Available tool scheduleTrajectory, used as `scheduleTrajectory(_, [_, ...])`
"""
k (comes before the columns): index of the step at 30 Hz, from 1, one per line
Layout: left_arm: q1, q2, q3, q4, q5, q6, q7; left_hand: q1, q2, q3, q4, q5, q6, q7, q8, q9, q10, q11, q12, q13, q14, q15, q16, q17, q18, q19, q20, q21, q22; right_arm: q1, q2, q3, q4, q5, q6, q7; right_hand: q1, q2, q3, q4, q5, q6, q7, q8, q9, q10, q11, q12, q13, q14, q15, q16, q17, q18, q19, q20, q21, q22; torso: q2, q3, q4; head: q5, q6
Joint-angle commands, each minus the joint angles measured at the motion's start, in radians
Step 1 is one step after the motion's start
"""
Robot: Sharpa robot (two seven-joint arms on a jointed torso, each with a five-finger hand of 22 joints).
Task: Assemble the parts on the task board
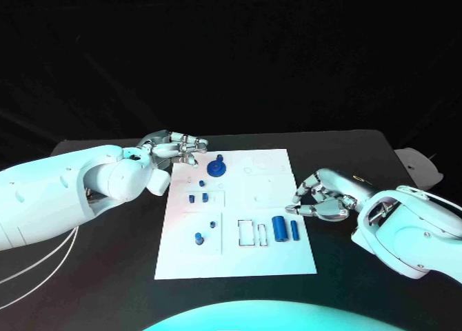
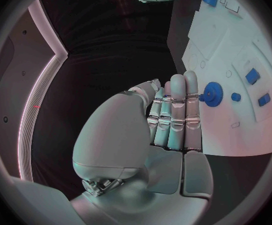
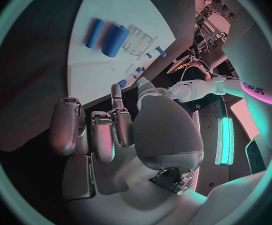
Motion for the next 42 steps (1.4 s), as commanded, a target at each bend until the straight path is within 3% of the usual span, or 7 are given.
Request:
scheduleTrajectory(1, [0.0, -0.003, 0.0, 0.003, -0.002, 0.011, 0.01, 0.0, 0.01, 0.001, -0.005, 0.002, -0.006, 0.002, 0.0, 0.001, -0.005, 0.002, 0.001, 0.001, -0.006, 0.004, -0.005, -0.001, 0.006, 0.002, 0.003, -0.004, -0.001, -0.022, -0.012, -0.002, 0.015, -0.097, 0.029, -0.117, 0.0, 0.008, -0.017, 0.004, 0.005, -0.01, 0.0, 0.009, 0.011, 0.023, 0.007, 0.015, 0.123, 0.09, -0.001, 0.005, 0.19, -0.016, 0.021, 0.001, 0.007, 0.179, 0.0, 0.0015, -0.0039, -0.02, -0.001])
scheduleTrajectory(5, [0.0, -0.004, 0.0, 0.003, -0.002, 0.011, 0.01, 0.0, 0.01, 0.001, -0.005, 0.002, -0.006, 0.002, 0.0, 0.001, -0.005, 0.002, 0.001, 0.001, -0.006, 0.004, -0.005, -0.001, 0.006, 0.002, 0.003, -0.004, -0.001, -0.046, -0.003, -0.004, 0.015, -0.13, 0.025, -0.15, -0.001, 0.011, -0.03, 0.007, 0.008, -0.014, 0.0, 0.012, 0.021, 0.023, 0.007, 0.016, 0.127, 0.09, -0.001, 0.007, 0.195, -0.017, 0.023, 0.001, 0.011, 0.181, 0.0, 0.0036, -0.0057, -0.022, -0.002])
scheduleTrajectory(12, [0.0, -0.005, 0.0, 0.018, -0.002, 0.019, 0.006, -0.001, 0.011, 0.001, -0.005, 0.002, -0.007, 0.002, 0.0, 0.001, -0.007, 0.002, 0.003, 0.001, -0.004, 0.004, -0.003, -0.001, 0.006, 0.007, 0.003, -0.001, 0.0, -0.078, 0.045, -0.005, -0.011, -0.166, 0.022, -0.195, 0.0, 0.027, -0.049, 0.007, 0.026, -0.021, 0.0, 0.018, 0.041, 0.033, 0.007, 0.037, 0.15, 0.1, -0.001, 0.027, 0.241, -0.024, 0.035, 0.001, 0.055, 0.193, 0.004, 0.0049, -0.0028, -0.028, -0.009])
scheduleTrajectory(17, [0.0, -0.008, -0.001, 0.025, -0.002, 0.019, 0.006, -0.002, 0.011, 0.001, -0.005, 0.002, -0.007, 0.002, 0.0, 0.001, -0.007, 0.002, 0.003, 0.001, -0.004, 0.004, -0.003, -0.001, 0.006, 0.008, 0.003, -0.001, 0.0, -0.094, 0.077, -0.005, -0.032, -0.169, 0.015, -0.205, 0.0, 0.028, -0.051, 0.007, 0.028, -0.022, 0.0, 0.019, 0.043, 0.033, 0.007, 0.038, 0.151, 0.1, -0.001, 0.028, 0.242, -0.024, 0.036, 0.001, 0.055, 0.194, 0.005, 0.0034, -0.0028, -0.025, -0.013])
scheduleTrajectory(25, [0.0, -0.012, -0.001, 0.024, -0.002, 0.02, 0.004, -0.002, 0.011, 0.001, -0.005, 0.002, -0.007, 0.002, 0.0, 0.001, -0.007, 0.002, 0.003, 0.001, -0.004, 0.004, -0.003, -0.001, 0.006, 0.009, 0.003, 0.0, 0.0, -0.108, 0.109, -0.005, -0.06, -0.169, 0.012, -0.21, 0.01, 0.035, -0.059, 0.005, 0.042, -0.027, 0.0, 0.021, 0.054, 0.033, 0.007, 0.039, 0.154, 0.1, 0.0, 0.028, 0.241, -0.025, 0.036, 0.002, 0.058, 0.195, 0.004, 0.0048, -0.0025, -0.017, -0.014])
scheduleTrajectory(30, [0.0, -0.012, 0.0, 0.025, -0.002, 0.023, 0.003, -0.002, 0.011, 0.001, -0.005, 0.002, -0.007, 0.002, 0.0, 0.001, -0.007, 0.002, 0.003, 0.001, -0.004, 0.004, -0.003, -0.001, 0.006, 0.009, 0.003, 0.0, 0.0, -0.111, 0.121, -0.005, -0.072, -0.165, 0.015, -0.211, 0.011, 0.038, -0.062, 0.006, 0.048, -0.028, 0.001, 0.022, 0.058, 0.033, 0.008, 0.039, 0.155, 0.1, 0.0, 0.028, 0.241, -0.025, 0.037, 0.002, 0.059, 0.195, 0.004, 0.0039, -0.0033, -0.014, -0.015])
scheduleTrajectory(42, [0.0, -0.014, 0.0, 0.026, -0.002, 0.023, 0.002, -0.002, 0.011, 0.001, -0.004, 0.002, -0.007, 0.002, 0.001, 0.001, -0.008, 0.002, 0.004, 0.001, -0.004, 0.004, -0.003, -0.001, 0.006, 0.01, 0.003, 0.0, 0.0, -0.125, 0.155, -0.005, -0.095, -0.15, 0.037, -0.212, -0.002, 0.044, -0.077, 0.009, 0.053, -0.026, -0.001, 0.028, 0.07, 0.035, 0.007, 0.043, 0.161, 0.1, 0.0, 0.029, 0.244, -0.026, 0.038, 0.002, 0.064, 0.197, 0.004, 0.005, -0.0039, -0.017, -0.018])
